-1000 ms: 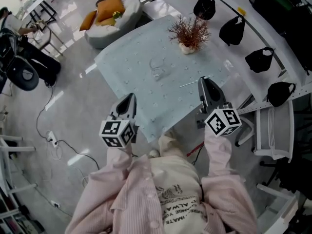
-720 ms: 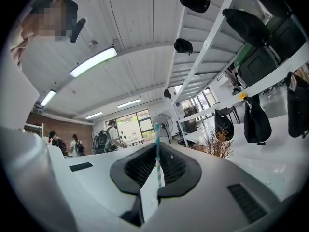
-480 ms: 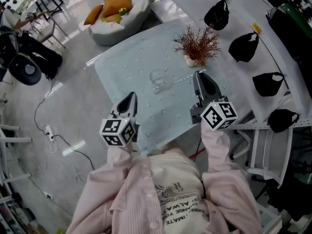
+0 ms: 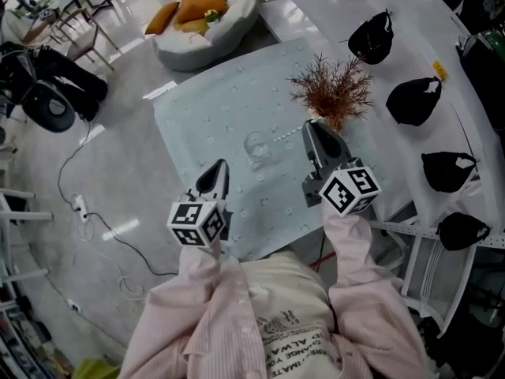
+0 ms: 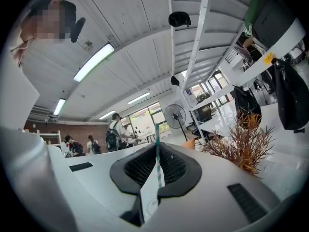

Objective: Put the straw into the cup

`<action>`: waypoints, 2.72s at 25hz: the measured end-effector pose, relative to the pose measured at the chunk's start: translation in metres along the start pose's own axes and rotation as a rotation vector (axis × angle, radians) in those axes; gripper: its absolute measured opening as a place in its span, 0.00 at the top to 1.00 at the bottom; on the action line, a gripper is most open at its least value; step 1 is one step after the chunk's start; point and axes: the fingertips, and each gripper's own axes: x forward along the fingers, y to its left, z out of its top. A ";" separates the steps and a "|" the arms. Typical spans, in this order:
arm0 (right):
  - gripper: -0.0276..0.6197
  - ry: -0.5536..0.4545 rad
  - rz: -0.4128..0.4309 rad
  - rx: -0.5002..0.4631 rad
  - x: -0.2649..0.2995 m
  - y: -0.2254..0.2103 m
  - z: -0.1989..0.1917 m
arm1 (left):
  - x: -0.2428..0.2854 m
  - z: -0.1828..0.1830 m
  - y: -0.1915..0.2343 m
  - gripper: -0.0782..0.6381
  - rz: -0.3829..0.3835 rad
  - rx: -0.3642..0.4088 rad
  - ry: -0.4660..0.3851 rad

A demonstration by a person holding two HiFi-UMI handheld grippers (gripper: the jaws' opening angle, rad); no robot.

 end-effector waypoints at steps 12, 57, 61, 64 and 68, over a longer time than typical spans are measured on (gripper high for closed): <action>0.93 0.118 0.057 0.059 0.060 -0.015 -0.062 | 0.037 -0.024 0.025 0.89 0.056 -0.063 0.067; 0.84 0.328 -0.025 0.244 0.074 -0.044 -0.171 | 0.062 -0.080 0.044 0.89 0.035 -0.167 0.171; 0.84 0.336 -0.028 0.229 0.064 -0.040 -0.169 | 0.058 -0.071 0.038 0.89 0.018 -0.133 0.157; 0.87 0.342 -0.035 0.197 0.052 -0.035 -0.164 | 0.050 -0.064 0.029 0.89 -0.005 -0.099 0.151; 0.93 0.319 -0.017 0.155 0.040 -0.022 -0.147 | 0.036 -0.052 0.017 0.89 -0.031 -0.048 0.142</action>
